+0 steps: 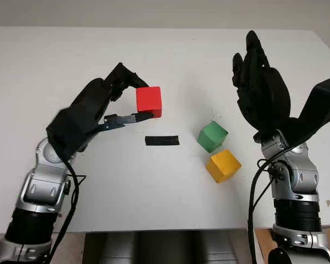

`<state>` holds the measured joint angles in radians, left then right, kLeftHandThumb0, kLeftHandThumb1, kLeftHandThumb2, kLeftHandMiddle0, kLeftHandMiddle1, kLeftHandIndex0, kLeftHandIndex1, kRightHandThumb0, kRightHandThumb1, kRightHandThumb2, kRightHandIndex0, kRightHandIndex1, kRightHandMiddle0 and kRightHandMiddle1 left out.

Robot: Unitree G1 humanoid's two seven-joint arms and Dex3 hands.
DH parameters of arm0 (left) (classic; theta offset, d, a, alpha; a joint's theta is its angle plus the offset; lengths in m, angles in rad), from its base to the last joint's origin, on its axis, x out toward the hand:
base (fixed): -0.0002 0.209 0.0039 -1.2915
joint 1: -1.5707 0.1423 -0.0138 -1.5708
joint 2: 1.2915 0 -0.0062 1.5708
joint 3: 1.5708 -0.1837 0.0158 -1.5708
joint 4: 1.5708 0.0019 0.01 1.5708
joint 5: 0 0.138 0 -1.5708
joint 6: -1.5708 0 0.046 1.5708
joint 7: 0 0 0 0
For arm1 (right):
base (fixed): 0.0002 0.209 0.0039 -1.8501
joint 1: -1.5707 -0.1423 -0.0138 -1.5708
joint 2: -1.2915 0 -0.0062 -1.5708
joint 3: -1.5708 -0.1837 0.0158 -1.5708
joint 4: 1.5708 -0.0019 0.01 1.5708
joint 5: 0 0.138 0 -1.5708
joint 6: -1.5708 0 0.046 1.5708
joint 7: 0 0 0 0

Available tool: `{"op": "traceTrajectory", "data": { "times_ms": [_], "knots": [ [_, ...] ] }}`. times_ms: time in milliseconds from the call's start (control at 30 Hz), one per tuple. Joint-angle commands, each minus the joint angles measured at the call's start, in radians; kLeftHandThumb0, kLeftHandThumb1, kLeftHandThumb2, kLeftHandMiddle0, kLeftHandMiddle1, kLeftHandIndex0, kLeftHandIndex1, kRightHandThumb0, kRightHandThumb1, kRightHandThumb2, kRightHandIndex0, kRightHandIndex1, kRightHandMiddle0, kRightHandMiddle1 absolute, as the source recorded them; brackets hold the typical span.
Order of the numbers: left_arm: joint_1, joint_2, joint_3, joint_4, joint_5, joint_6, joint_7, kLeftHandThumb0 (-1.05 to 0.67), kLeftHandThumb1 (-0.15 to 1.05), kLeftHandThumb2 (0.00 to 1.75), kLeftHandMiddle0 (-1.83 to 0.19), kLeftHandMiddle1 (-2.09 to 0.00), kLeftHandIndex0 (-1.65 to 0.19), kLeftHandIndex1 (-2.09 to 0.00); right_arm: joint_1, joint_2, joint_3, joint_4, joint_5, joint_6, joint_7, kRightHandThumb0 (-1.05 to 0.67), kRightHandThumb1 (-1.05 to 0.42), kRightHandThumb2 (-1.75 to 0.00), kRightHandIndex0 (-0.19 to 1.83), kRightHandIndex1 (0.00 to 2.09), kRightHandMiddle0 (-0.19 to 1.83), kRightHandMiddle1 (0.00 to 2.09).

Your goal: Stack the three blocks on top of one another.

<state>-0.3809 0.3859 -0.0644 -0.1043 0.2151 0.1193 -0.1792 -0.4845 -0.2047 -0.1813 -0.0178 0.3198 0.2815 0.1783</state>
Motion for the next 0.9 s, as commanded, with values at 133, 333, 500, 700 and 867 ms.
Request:
{"op": "traceTrajectory", "data": {
  "times_ms": [133, 333, 500, 700, 867],
  "knots": [
    [0.027, -0.057, -0.065, 0.022, 0.072, -0.036, 0.044, -0.39, 1.05, 0.16, 0.08, -0.04, 0.01, -2.01, 0.01, 0.004, 0.0, -0.03, 0.003, 0.003, -0.003, -0.69, -1.05, -0.73, -0.19, 0.0, -0.19, 0.0],
    [0.031, -0.074, -0.106, 0.04, 0.137, -0.025, 0.052, -0.39, 1.05, 0.17, 0.1, -0.05, 0.0, -2.05, 0.017, 0.004, -0.005, -0.034, 0.008, 0.004, -0.006, -0.68, -1.05, -0.73, -0.19, 0.0, -0.19, 0.0],
    [0.029, -0.085, -0.126, 0.047, 0.171, 0.009, 0.041, -0.38, 1.05, 0.16, 0.1, -0.05, 0.0, -2.05, 0.022, 0.004, -0.002, -0.042, 0.006, 0.01, -0.01, -0.67, -1.05, -0.73, -0.19, 0.0, -0.19, 0.0],
    [0.019, -0.087, -0.144, 0.093, 0.195, -0.008, 0.048, -0.39, 1.05, 0.17, 0.1, -0.05, -0.04, -2.05, 0.02, 0.007, 0.002, -0.044, 0.002, 0.009, -0.013, -0.67, -1.05, -0.73, -0.19, 0.0, -0.19, 0.0],
    [0.001, -0.078, -0.155, 0.134, 0.219, -0.007, 0.045, -0.4, 1.05, 0.17, 0.11, -0.05, -0.02, -2.08, 0.018, 0.009, -0.002, -0.046, 0.007, 0.014, -0.019, -0.67, -1.05, -0.73, -0.19, 0.0, -0.19, 0.0]
  ]
}}
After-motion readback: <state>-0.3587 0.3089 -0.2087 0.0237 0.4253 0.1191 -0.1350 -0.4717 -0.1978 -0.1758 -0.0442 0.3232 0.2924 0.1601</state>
